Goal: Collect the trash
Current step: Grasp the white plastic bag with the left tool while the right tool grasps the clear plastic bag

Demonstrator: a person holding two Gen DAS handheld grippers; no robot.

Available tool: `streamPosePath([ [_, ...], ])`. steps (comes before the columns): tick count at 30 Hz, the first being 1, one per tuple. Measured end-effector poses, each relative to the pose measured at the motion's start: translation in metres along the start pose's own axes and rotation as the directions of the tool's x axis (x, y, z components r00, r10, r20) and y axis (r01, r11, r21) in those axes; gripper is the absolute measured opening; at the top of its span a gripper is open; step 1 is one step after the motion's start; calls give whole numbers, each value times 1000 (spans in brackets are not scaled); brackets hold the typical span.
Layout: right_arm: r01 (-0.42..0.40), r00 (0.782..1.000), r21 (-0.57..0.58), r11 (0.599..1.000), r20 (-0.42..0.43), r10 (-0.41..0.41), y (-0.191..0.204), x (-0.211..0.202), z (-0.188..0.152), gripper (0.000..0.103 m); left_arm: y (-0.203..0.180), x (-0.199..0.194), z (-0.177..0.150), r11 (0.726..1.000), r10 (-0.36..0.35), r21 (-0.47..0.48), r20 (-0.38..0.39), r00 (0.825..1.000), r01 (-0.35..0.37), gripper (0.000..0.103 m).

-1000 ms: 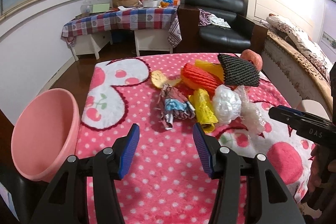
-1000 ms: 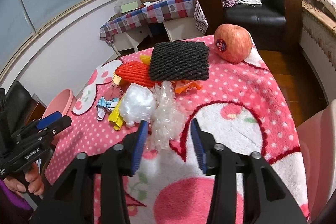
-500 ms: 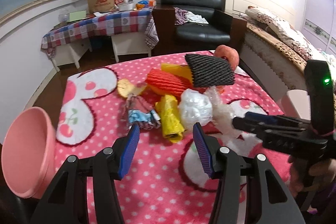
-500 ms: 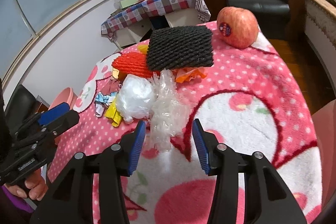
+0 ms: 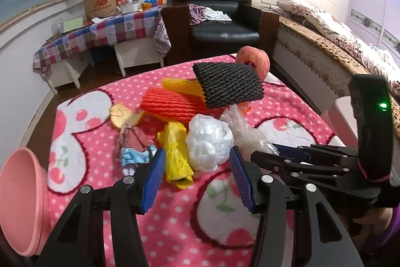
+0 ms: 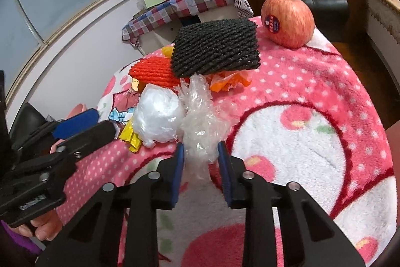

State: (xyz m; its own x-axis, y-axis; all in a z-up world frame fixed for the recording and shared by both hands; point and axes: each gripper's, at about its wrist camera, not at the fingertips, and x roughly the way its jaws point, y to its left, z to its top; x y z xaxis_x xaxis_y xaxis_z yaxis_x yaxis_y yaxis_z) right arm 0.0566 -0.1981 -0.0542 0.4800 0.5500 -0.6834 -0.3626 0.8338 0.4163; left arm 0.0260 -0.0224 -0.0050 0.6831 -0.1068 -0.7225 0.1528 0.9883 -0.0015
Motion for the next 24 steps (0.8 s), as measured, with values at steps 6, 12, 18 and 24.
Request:
streamPosePath([
  [6,41,995,17,999,88,-42,-11,-19,1,26,-10,19,5,999,-11,33,-23,1000,12,52],
  [12,21,996,38,999,80,-24,-20,-16,3,26,-19,40,8,997,14,77,-46,999,-10,52],
  [18,3,995,3,1000,96,-3,-14,-16,3,26,-24,53,4,995,16,97,-70,997,-9,52],
  [24,-34,994,36,999,108,30,-21,-19,3,26,-30,52,2,993,5,114,-59,998,2,38],
])
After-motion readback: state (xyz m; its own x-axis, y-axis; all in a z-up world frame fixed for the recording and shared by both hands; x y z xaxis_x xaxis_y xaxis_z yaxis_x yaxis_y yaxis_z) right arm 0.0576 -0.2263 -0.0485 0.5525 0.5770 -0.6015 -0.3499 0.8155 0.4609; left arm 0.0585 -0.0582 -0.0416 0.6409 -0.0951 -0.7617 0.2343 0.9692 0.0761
